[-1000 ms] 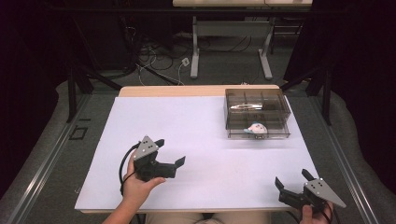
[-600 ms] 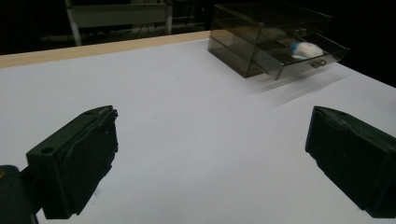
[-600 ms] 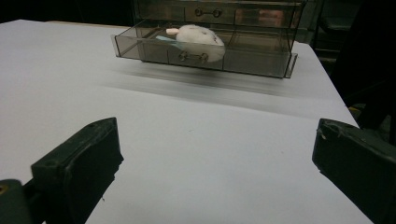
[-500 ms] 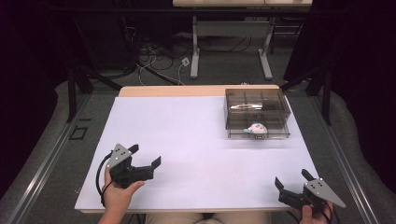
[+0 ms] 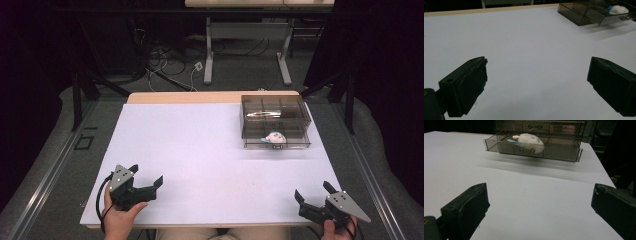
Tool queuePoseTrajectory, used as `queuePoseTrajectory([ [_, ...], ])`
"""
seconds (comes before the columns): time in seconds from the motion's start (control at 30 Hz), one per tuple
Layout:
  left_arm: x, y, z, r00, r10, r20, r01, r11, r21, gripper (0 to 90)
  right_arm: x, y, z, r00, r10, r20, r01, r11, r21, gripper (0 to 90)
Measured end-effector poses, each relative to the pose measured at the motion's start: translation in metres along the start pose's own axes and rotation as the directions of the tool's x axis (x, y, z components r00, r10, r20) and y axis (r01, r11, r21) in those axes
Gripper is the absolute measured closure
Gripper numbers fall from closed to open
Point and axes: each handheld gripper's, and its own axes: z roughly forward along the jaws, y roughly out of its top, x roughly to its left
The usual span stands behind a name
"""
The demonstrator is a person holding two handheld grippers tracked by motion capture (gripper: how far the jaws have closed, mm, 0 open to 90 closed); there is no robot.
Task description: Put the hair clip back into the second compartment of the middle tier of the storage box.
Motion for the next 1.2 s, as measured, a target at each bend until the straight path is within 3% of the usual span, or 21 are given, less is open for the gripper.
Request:
queuePoseTrajectory([
  [0.63, 0.010, -0.016, 0.011, 0.9991, -0.026, -0.035, 0.027, 0.9996, 0.008, 3.3, -0.002, 0.000, 0.001, 1.0000, 0.005, -0.003, -0.005, 1.000, -0.003, 1.1],
  [1.2, 0.012, -0.018, 0.013, 0.9987, -0.023, -0.046, 0.023, 0.9996, 0.013, 3.6, -0.002, -0.001, 0.000, 0.9999, 0.013, 0.000, -0.013, 1.000, 0.012, 1.1],
])
